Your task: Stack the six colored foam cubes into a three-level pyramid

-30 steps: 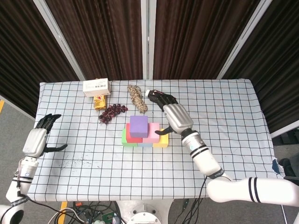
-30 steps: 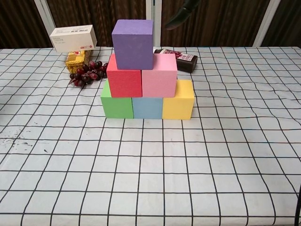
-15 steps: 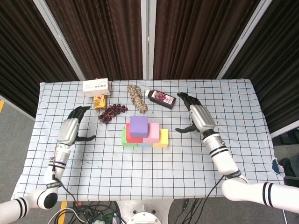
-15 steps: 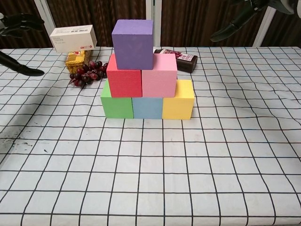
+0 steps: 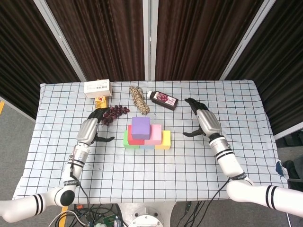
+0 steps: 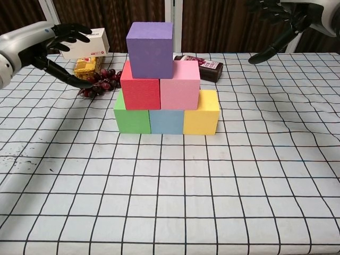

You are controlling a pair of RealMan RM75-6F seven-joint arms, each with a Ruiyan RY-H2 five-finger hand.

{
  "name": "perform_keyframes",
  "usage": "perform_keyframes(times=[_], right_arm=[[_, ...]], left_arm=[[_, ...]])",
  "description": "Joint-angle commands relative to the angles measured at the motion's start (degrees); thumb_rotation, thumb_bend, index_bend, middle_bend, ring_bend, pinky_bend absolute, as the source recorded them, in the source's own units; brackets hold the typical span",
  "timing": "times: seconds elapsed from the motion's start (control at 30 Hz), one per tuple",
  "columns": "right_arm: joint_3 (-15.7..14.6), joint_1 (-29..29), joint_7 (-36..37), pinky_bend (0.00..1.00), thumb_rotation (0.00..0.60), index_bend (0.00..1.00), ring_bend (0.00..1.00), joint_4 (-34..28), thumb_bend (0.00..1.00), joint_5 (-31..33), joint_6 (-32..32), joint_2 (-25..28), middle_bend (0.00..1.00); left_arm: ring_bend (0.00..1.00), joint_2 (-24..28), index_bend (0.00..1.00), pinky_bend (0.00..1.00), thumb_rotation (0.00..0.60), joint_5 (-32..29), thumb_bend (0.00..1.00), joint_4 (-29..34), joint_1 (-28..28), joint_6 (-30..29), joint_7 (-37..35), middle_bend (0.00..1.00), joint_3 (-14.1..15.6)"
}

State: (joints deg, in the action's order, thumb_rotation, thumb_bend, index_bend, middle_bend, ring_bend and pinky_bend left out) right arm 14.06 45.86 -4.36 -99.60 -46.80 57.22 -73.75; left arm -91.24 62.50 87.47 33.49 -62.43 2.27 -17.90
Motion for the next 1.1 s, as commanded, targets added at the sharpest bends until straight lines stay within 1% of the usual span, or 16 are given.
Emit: perform_keyframes(times=[0.03, 0.23, 0.37, 0.6, 0.87, 1.07, 1.1], right_arm=[[-0.3, -0.3, -0.4, 0.0, 0.6, 0.0, 0.0, 1.0, 0.0, -0.2, -0.2, -0.9, 0.0], [0.4, -0.5, -0.2, 0.0, 0.6, 0.0, 0.0, 4.7, 0.02, -0.1, 1.8, -6.6, 0.0], [0.7, 0.3, -2.2, 0.0, 0.6, 0.0, 0.0, 7.4, 0.04, 0.3, 2.1, -10.0, 0.0], [2.9, 2.5, -4.4, 0.0, 0.6, 0.0, 0.0, 11.5, 0.09, 3.1, 1.0, -15.3, 0.0], [3.8, 3.5, -5.5, 0.0, 0.6, 0.0, 0.0, 12.6, 0.09, 3.3, -0.2, -17.7, 0.0], [4.5, 3.9, -6.4, 0.0, 0.6, 0.0, 0.0, 12.9, 0.1, 3.6, -0.4, -18.8, 0.0], [4.8, 4.1, -6.5, 0.0, 0.6, 0.0, 0.0, 13.1, 0.1, 3.8, -0.5, -19.0, 0.0]], left_arm=[[0.02, -0.6, 0.1, 0.1, 0.6, -0.6, 0.0, -0.5, 0.6, 0.2, 0.0, 0.09, -0.6], [0.02, -0.9, 0.1, 0.1, 0.6, -1.7, 0.0, -0.4, 1.4, 0.4, 0.1, 0.09, -1.3], [0.02, -0.8, 0.1, 0.1, 0.6, -2.9, 0.0, 0.4, 1.7, 0.8, 0.5, 0.09, -1.4], [0.02, -0.7, 0.1, 0.1, 0.6, -4.9, 0.0, 1.7, 2.2, 0.4, 3.0, 0.08, -1.0], [0.02, -1.1, 0.1, 0.1, 0.6, -6.0, 0.0, 0.6, 2.5, 0.3, 3.4, 0.08, -0.9], [0.02, -1.5, 0.1, 0.1, 0.6, -6.6, 0.0, 0.0, 2.8, 0.5, 3.0, 0.08, -1.2], [0.02, -1.5, 0.1, 0.1, 0.6, -7.0, 0.0, -0.2, 3.1, 0.7, 2.9, 0.08, -1.7]])
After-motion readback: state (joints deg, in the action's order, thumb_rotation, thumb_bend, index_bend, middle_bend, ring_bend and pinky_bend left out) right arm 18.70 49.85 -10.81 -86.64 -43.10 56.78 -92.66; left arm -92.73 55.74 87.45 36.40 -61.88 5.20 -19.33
